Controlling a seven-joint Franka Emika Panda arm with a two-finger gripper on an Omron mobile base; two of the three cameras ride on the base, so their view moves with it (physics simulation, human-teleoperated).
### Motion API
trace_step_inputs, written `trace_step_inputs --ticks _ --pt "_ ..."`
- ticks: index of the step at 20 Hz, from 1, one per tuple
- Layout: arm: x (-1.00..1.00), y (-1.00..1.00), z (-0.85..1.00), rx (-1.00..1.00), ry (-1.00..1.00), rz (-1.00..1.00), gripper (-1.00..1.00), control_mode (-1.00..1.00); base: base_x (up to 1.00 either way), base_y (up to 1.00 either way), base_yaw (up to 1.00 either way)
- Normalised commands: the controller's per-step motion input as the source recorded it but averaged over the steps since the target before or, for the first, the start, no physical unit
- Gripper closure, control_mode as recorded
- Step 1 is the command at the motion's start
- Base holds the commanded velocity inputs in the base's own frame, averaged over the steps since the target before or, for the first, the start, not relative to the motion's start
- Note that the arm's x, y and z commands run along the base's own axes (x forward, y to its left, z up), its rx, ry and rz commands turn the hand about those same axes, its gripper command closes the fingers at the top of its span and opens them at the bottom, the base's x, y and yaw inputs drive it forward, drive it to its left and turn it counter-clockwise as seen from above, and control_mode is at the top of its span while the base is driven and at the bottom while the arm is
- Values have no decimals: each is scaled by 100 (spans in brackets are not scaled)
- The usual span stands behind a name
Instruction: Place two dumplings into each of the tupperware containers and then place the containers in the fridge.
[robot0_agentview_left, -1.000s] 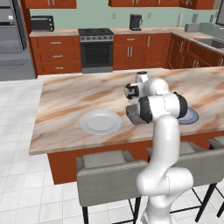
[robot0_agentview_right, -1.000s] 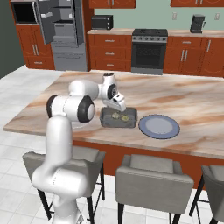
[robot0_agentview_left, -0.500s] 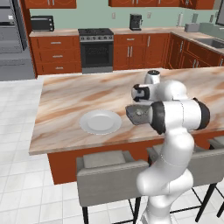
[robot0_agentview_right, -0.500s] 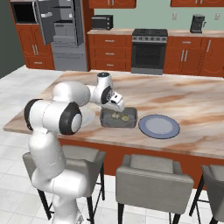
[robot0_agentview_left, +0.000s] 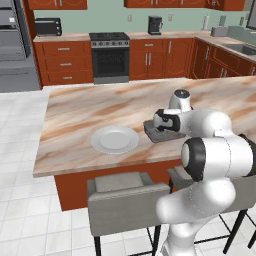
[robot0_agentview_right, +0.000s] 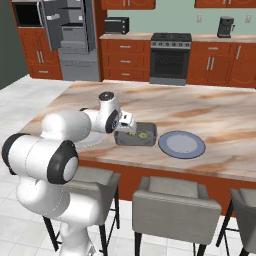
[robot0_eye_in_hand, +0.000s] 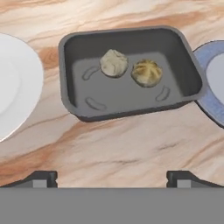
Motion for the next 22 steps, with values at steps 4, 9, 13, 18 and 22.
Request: trace_step_inputs --ticks 4,9,13,18,22 --pt "25 51 0 -10 17 18 -100 -100 0 0 0" --pt "39 21 0 -1 12 7 -100 -100 0 0 0" --pt "27 6 -8 2 8 0 -100 -100 0 0 0" --pt "11 0 -41 1 0 -5 -100 -100 0 0 0" --pt "20 2 -44 0 0 -4 -100 -100 0 0 0"
